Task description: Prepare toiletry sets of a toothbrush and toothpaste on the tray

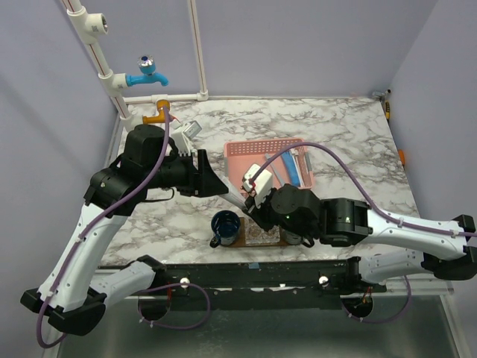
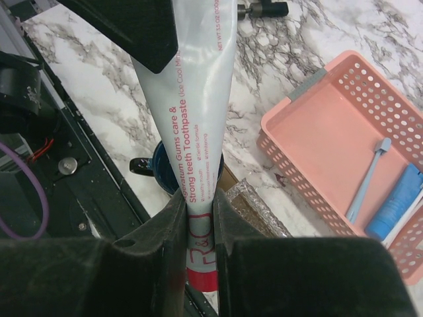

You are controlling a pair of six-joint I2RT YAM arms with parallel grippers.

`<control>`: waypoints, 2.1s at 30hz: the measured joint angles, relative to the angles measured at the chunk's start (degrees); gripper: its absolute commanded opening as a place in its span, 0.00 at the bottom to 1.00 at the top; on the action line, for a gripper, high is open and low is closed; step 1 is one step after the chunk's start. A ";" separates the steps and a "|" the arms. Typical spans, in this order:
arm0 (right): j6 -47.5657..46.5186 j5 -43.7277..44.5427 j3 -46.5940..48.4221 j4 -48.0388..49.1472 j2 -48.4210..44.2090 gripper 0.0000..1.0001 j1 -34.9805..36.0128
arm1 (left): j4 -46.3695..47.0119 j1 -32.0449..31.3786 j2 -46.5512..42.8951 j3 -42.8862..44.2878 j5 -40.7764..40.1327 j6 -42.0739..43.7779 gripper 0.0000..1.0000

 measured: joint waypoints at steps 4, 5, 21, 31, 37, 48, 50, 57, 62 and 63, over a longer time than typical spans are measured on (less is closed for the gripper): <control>-0.09 0.66 0.00 0.00 0.68 0.18 0.70 | 0.81 0.72 -0.02 -0.26 2.05 -0.11 0.54; -0.11 0.74 0.00 0.00 0.81 0.18 0.83 | 0.94 0.81 -0.02 -0.39 2.58 -0.24 0.54; -0.48 2.21 0.00 1.73 1.38 0.19 2.49 | 2.49 1.07 -0.02 -2.78 7.21 -0.72 0.31; -0.48 3.26 0.00 1.92 1.64 0.19 3.19 | 2.84 1.18 -0.02 -2.86 7.96 -0.85 0.06; -0.31 4.11 0.00 2.16 1.64 0.40 3.34 | 3.48 1.18 -0.11 -3.08 8.52 -0.92 0.00; 1.38 6.56 -2.64 4.33 -0.20 0.53 3.45 | 3.13 1.20 -1.05 -3.74 7.19 -0.24 0.00; 2.19 6.64 -3.17 4.35 -1.42 0.54 3.45 | 3.10 1.18 -1.22 -3.63 6.58 -0.11 0.00; 5.27 10.78 -3.80 4.20 -5.99 0.61 3.45 | 0.33 -0.52 -1.42 -3.34 1.03 1.57 0.00; 9.42 15.41 -2.67 1.20 -3.65 0.61 1.25 | -2.08 -6.08 -0.66 -0.61 -5.16 2.60 0.00; 10.54 15.32 -2.45 0.46 -2.80 0.61 -0.81 | -2.47 -7.48 -0.48 0.11 -6.71 2.69 0.00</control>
